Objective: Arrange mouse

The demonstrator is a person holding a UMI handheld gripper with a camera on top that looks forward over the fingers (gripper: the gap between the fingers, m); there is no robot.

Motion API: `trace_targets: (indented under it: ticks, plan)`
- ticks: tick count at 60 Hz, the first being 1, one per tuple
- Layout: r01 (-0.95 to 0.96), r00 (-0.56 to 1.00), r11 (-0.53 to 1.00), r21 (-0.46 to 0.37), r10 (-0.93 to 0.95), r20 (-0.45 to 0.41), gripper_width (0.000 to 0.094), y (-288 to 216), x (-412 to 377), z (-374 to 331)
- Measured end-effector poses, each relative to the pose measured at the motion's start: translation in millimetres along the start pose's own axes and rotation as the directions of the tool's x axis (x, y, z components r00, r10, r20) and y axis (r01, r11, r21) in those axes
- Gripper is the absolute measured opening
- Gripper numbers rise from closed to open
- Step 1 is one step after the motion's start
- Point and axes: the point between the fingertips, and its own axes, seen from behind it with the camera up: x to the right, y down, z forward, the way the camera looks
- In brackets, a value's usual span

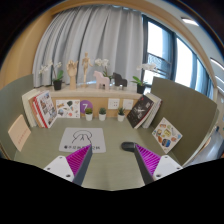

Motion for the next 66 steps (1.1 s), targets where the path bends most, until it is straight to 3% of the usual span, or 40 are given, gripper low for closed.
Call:
trace_targets:
  ticks: [15, 24, 47, 66]
  plan:
    - [0.123, 0.991, 0.981, -0.147, -0.113, 0.076, 0.0852, 102, 47, 87]
    - [0.162, 0.982, 0.966, -0.202, -0.138, 0.129, 0.0855, 133, 88, 137]
    - [0.116, 0.954, 0.958, -0.263, -0.034, 0.297, 0.0858, 125, 132, 253]
    - [0.093, 0.958, 0.96, -0.264, -0.014, 0.286, 0.08, 93, 142, 321]
